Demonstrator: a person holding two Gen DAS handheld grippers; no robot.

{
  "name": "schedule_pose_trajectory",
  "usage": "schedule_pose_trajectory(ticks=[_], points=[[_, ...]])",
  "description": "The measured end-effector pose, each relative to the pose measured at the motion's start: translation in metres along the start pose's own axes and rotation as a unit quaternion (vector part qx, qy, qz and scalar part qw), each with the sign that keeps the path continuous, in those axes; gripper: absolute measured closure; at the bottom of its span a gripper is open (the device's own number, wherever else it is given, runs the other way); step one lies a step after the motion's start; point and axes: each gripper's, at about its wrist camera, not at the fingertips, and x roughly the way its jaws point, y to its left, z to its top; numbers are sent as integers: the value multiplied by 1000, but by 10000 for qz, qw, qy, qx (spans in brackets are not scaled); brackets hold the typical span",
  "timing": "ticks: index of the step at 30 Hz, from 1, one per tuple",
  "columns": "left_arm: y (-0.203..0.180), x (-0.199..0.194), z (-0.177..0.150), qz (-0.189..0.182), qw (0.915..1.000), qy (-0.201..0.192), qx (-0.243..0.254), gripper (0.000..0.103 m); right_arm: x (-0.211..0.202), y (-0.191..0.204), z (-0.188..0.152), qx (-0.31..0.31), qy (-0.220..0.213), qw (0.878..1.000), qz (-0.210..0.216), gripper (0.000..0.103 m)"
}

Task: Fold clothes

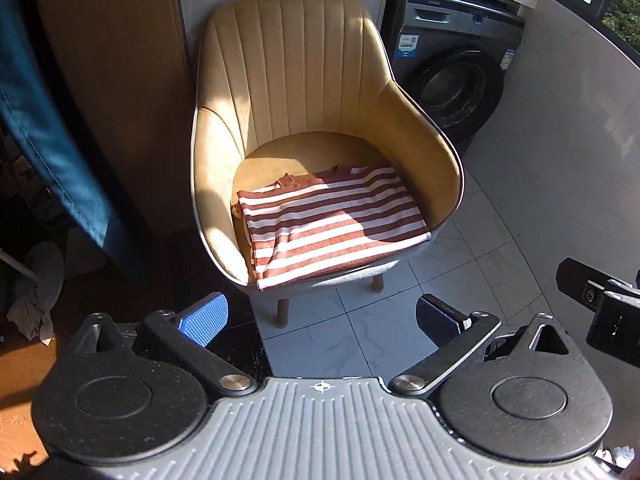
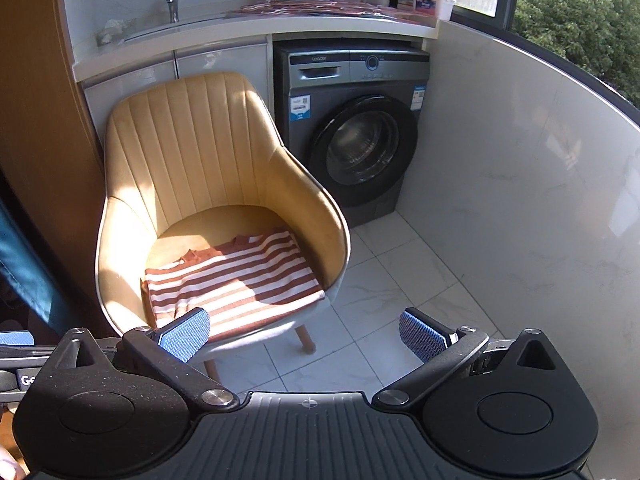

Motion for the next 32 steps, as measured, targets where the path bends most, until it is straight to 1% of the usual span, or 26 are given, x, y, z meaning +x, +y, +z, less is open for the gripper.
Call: schedule_pose_trajectory(ticks=[10,32], points=[[-5,0,-7,2,10000,55,22,0,5,-2,1,-116,13,9999,-119,1],[-15,1,-10,-174,9998,108,28,0,5,-6,-3,-120,17,9999,-90,1]])
